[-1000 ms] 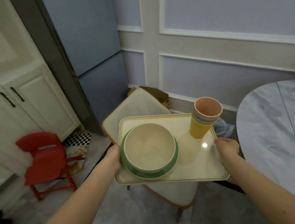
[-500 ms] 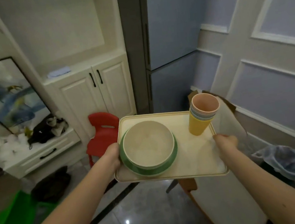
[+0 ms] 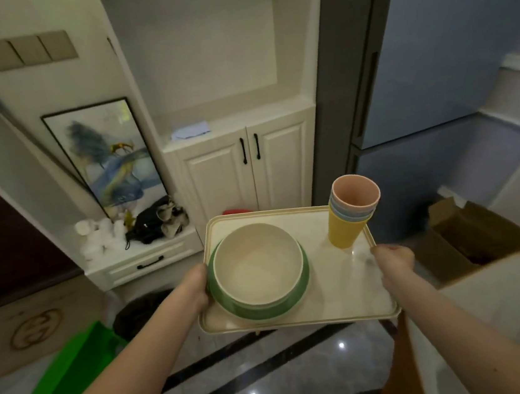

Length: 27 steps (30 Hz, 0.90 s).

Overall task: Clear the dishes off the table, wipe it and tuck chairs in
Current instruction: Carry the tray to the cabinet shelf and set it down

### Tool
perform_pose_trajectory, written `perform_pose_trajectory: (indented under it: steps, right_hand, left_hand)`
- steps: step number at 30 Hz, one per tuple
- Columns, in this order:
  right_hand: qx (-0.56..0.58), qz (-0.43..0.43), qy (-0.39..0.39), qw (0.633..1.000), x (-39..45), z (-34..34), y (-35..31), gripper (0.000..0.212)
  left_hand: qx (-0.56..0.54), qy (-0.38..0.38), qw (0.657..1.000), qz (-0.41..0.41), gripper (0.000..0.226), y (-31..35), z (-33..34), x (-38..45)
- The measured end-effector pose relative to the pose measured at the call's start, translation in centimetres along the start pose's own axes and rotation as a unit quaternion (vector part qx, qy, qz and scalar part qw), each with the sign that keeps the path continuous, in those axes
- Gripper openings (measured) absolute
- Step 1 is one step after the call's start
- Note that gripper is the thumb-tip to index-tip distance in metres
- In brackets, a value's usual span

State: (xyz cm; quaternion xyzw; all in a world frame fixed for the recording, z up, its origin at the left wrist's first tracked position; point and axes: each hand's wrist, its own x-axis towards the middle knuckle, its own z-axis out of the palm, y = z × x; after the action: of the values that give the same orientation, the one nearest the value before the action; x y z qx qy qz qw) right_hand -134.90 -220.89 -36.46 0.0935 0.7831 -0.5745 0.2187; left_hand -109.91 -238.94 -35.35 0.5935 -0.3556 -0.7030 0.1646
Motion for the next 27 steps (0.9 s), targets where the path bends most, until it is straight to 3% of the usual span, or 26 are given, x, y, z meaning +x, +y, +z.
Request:
perform_pose_trajectory:
  steps: [16, 23, 27]
  right_hand:
    - [-0.037, -0.005, -0.037, 0.999, 12.3, 15.8, -11.6, 0.026]
    - [-0.056, -0.011, 0.007, 0.998, 16.7, 23.7, -16.0, 0.027]
    - [-0.061, -0.023, 0.017, 0.998, 18.9, 27.8, -18.9, 0.017]
  left_hand:
    - [-0.048, 0.042, 0.998, -0.001, 0.027, 13.5, 4.2, 14.5]
    - [-0.044, 0.03, 0.998, 0.017, 0.027, 21.1, 5.7, 22.5]
    - [-0.027, 0.018, 0.999, 0.027, 0.024, 26.0, 6.4, 26.8]
